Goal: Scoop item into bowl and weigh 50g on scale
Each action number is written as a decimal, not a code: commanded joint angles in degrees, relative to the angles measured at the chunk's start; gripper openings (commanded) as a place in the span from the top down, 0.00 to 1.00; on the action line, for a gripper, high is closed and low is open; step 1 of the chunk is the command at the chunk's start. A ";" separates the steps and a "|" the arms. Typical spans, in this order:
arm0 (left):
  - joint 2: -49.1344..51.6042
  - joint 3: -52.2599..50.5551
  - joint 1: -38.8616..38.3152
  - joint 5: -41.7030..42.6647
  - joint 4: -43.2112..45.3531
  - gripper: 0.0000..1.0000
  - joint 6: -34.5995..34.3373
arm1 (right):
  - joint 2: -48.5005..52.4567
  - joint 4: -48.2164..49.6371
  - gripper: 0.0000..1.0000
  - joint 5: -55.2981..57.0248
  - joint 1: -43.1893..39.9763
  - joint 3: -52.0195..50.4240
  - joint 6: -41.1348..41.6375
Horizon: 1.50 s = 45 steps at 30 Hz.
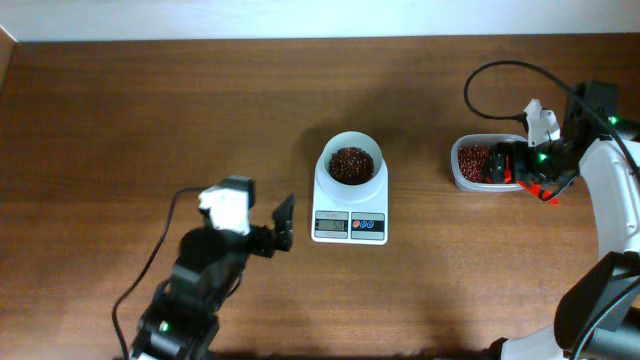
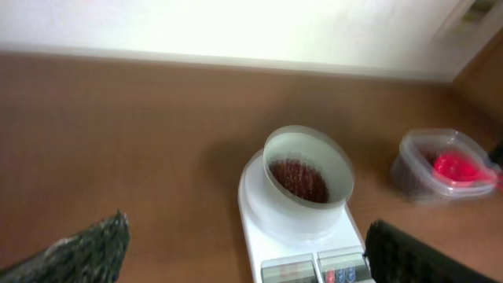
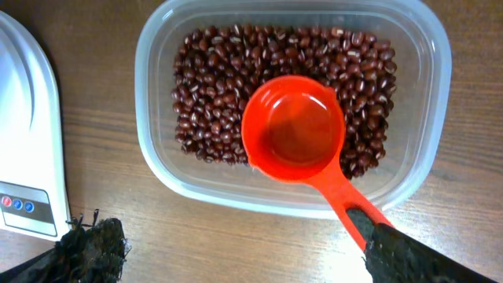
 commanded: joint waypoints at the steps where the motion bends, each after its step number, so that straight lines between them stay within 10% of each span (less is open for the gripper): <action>1: -11.76 -10.82 9.64 8.94 5.20 0.01 3.61 | 0.07 0.02 0.01 -0.72 -0.04 -0.28 -0.57; 15: -34.16 -27.52 22.75 13.49 6.08 0.01 8.11 | 0.07 0.02 0.01 -0.72 -0.04 -0.28 -0.57; 45: -34.99 -27.52 22.84 11.54 4.17 0.01 15.32 | 0.07 0.00 0.01 -0.72 -0.04 -0.28 -0.57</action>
